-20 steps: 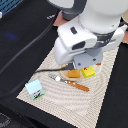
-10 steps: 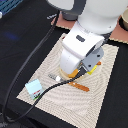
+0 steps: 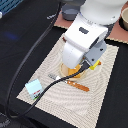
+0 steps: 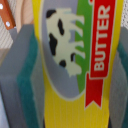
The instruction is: Interact with the objects in diverse but meaningful ways.
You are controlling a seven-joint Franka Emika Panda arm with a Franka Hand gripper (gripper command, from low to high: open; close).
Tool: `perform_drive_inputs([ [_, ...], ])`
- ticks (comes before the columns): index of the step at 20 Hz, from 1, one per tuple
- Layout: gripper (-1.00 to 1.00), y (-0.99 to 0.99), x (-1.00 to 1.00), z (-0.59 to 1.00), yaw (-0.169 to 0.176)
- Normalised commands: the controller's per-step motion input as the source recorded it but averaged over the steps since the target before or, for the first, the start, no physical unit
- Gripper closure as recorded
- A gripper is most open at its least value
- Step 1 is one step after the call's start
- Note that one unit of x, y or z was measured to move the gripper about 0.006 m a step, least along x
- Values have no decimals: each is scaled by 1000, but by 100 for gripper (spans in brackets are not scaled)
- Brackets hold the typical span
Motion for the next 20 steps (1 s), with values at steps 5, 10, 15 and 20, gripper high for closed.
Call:
perform_drive_inputs([
  [5, 100, 0, -909, -384, 0],
  [10, 100, 54, -921, -342, 0],
  [15, 100, 219, -1000, -116, 0],
  [20, 100, 330, -1000, 102, 0],
])
